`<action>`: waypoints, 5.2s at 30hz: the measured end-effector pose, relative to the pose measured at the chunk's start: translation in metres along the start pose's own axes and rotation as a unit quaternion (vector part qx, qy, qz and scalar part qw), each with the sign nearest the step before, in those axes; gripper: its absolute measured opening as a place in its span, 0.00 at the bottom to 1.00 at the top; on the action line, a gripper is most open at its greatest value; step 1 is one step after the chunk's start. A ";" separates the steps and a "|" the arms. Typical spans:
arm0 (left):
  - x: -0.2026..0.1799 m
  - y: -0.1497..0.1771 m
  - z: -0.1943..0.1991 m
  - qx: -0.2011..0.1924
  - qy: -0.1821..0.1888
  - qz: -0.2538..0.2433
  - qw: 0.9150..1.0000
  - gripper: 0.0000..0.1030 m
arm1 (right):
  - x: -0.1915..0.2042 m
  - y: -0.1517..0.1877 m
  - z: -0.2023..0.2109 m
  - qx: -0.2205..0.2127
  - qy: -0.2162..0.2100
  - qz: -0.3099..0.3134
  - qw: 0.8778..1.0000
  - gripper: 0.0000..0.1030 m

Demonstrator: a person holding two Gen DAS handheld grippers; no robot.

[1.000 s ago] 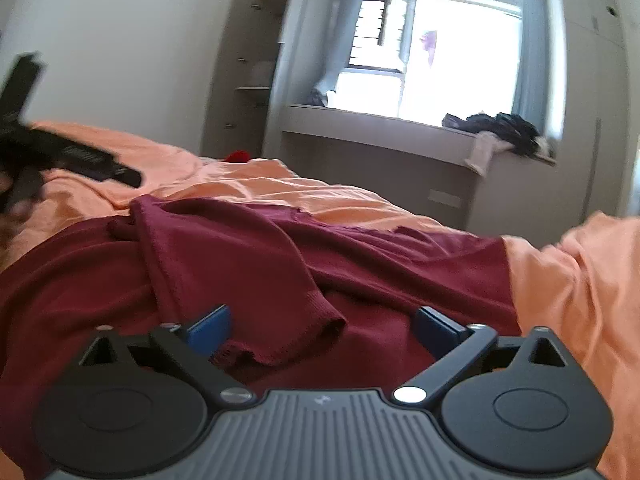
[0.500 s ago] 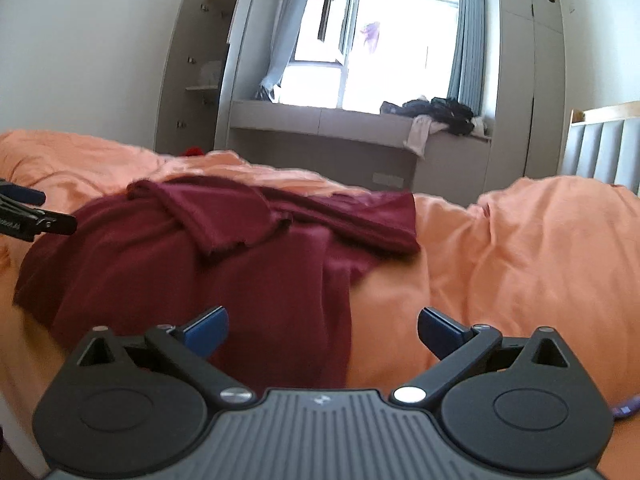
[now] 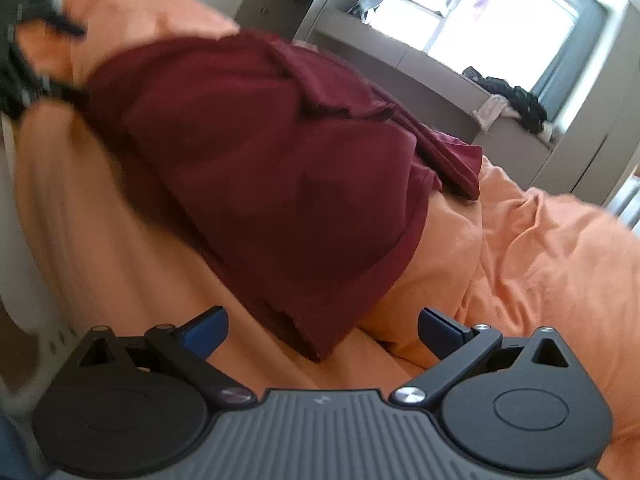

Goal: Fold small clothes

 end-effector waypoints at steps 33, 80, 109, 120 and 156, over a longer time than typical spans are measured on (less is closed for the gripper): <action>-0.014 0.008 -0.007 0.018 0.005 -0.009 1.000 1.00 | 0.004 0.031 -0.032 0.033 0.106 0.328 0.938 0.92; -0.029 -0.020 -0.003 -0.040 -0.170 -0.059 0.983 0.24 | -0.102 -0.047 0.066 -0.226 0.099 -0.015 0.969 0.06; 0.064 -0.076 0.184 -0.104 -0.057 0.046 0.992 0.04 | -0.068 -0.025 0.235 -0.280 0.129 -0.085 0.947 0.05; 0.089 -0.162 0.119 -0.056 -0.046 0.045 0.996 0.04 | -0.158 -0.086 0.198 -0.260 0.072 -0.153 0.951 0.05; 0.137 -0.177 -0.208 0.151 0.065 0.210 0.964 0.64 | -0.278 -0.133 -0.157 -0.071 -0.079 -0.263 0.959 0.07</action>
Point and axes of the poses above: each gripper's, at about its wrist camera, not at the fingertips, and z roughly against the way its jaws point, x to its left, y to its underside, the point moved 3 cm from there along -z, roughly the way its jaws point, and after that the axes turned 7 degrees about -y, right-handed, at the moved point
